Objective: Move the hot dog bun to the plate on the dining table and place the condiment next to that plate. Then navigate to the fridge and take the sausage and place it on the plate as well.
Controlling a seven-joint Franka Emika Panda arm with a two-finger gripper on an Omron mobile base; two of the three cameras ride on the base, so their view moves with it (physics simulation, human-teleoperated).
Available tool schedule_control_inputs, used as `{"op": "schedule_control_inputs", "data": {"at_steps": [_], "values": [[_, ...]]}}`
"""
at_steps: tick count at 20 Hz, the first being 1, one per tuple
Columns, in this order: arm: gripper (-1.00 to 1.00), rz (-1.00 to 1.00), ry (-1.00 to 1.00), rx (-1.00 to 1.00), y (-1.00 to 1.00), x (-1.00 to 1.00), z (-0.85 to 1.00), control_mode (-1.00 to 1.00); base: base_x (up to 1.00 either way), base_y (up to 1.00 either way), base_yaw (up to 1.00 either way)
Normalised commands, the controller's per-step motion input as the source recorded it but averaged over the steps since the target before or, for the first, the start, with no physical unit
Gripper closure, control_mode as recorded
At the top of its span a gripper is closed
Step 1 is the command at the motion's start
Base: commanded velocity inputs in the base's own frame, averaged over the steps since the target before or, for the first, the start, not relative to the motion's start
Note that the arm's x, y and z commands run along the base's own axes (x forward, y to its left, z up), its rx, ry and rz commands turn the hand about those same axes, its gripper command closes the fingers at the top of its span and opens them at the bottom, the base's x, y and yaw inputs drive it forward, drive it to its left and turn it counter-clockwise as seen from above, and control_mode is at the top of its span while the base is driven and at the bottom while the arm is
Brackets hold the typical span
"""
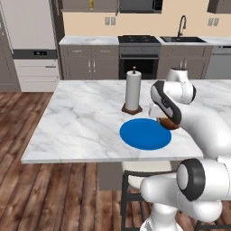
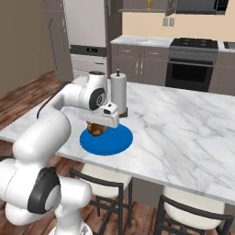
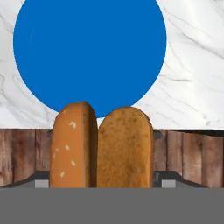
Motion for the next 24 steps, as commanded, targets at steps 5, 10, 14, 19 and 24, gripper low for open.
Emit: {"op": "schedule_control_inputs", "data": {"at_steps": [5, 10, 14, 19, 24], "values": [[1.0, 0.06, -0.08, -0.06, -0.01, 0.58, -0.83, -1.0, 0.0, 0.0, 0.0], [1.0, 0.05, -0.07, -0.05, -0.08, 0.56, -0.69, -1.0, 0.0, 0.0, 0.0], [1.0, 0.04, -0.08, -0.03, -0.16, 0.49, -0.53, -1.0, 0.0, 0.0, 0.0], [1.0, 0.03, -0.04, -0.01, -0.16, 0.47, -0.3, -1.0, 0.0, 0.0, 0.0], [1.0, 0.04, -0.09, 0.0, -0.14, 0.35, -0.1, -1.0, 0.0, 0.0, 0.0]]}}
